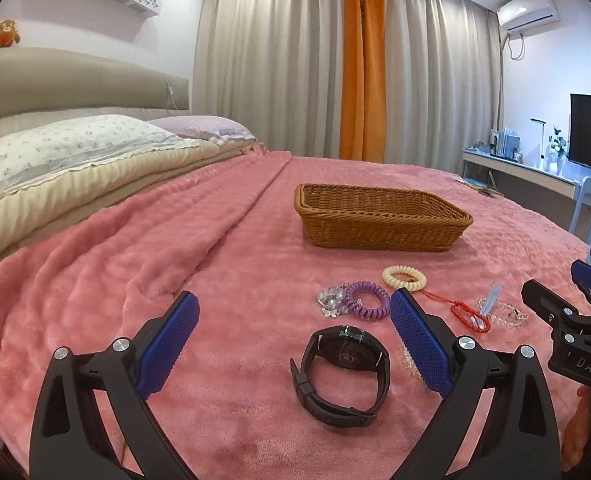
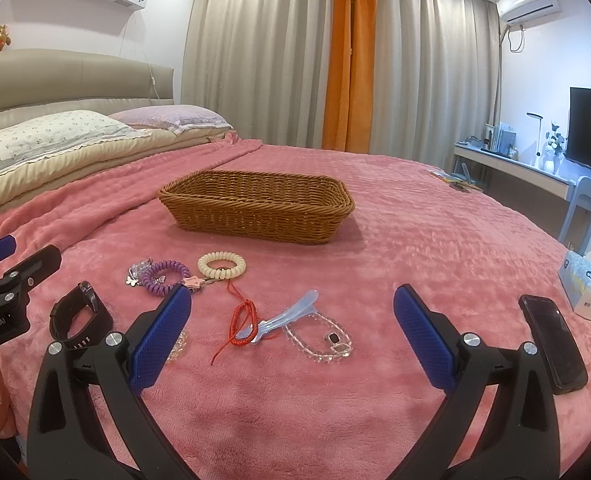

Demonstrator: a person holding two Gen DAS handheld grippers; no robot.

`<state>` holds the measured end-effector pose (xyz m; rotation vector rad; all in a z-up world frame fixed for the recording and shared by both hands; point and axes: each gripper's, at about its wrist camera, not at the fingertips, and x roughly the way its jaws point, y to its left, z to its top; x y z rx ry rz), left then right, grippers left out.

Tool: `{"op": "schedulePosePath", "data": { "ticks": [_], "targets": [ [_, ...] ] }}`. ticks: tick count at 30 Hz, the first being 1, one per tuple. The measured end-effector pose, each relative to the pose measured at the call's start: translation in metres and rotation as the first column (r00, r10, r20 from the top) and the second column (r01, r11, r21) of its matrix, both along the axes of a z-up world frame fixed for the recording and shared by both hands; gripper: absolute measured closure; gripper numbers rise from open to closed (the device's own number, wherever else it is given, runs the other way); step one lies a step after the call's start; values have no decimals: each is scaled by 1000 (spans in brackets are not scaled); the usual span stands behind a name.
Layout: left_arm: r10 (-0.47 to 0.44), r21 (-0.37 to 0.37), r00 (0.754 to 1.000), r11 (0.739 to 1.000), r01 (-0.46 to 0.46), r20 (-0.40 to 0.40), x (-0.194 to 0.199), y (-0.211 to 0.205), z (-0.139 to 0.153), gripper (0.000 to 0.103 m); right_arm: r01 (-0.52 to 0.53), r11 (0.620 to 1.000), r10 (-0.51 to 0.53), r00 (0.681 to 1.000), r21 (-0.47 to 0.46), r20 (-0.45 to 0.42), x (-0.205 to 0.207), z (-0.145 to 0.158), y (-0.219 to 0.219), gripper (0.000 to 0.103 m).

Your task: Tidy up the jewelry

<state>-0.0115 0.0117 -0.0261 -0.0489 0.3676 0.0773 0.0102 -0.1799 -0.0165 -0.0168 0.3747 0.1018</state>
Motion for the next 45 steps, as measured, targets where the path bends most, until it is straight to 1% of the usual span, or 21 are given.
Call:
{"op": "schedulePosePath", "data": {
  "ticks": [13,20,24,26,28,29,30,32,33,34,35,36,37,39,41,42,43,44,45],
  "targets": [
    [0,0,1000,1000,0,3,0,1,2,10,4,1000,-4,1000,3,1,0,-1,0,6],
    [-5,-23,1000,1000,5,-9,1,5,1,10,7,1000,-7,1000,6,-8,1,-1,-2,6],
    [-24,-87,999,996,21,-36,2,24,10,10,4,1000,-4,1000,15,-23,5,-1,-4,7],
    [-30,-112,998,993,23,-62,3,35,17,10,-2,1000,2,999,23,-38,7,0,-7,7],
    [-60,-155,993,987,45,-97,5,48,22,10,-8,999,10,998,35,-55,9,4,-12,7],
    [-81,-177,990,982,59,-119,5,55,23,10,-10,999,12,998,42,-64,11,6,-16,9],
    [-87,-183,986,981,61,-139,6,59,22,10,-14,998,19,997,55,-81,15,10,-23,10],
    [-97,-168,978,984,66,-183,9,62,21,10,-10,997,18,994,73,-109,22,15,-34,18],
    [-105,-163,974,984,73,-199,11,62,19,11,-6,997,16,992,82,-122,25,17,-40,20],
    [-112,-161,971,984,79,-210,12,62,18,11,2,996,11,990,94,-137,30,20,-49,25],
    [-130,-167,965,982,92,-229,16,61,16,12,5,995,11,989,104,-149,32,23,-56,29],
    [-143,-177,960,979,101,-240,18,60,15,15,2,993,17,986,114,-165,36,26,-65,31],
    [-160,-192,955,975,112,-251,21,59,13,18,2,994,16,985,109,-173,39,28,-67,34],
    [-197,-234,941,963,134,-275,27,57,10,19,4,997,11,981,79,-192,42,30,-70,39],
    [-211,-245,932,959,140,-296,32,55,6,23,-12,998,27,974,68,-225,47,26,-70,48],
    [-210,-241,927,961,137,-310,34,53,3,29,-21,997,39,966,73,-255,50,22,-70,51],
    [-209,-234,923,963,135,-325,37,51,0,38,-32,996,54,959,82,-277,52,18,-69,57],
    [-217,-236,912,962,138,-348,40,50,-4,41,-50,993,79,950,103,-302,54,13,-67,62],
    [-224,-243,906,960,140,-360,41,49,-6,43,-58,992,92,945,116,-314,55,10,-67,62]
  ]
}}
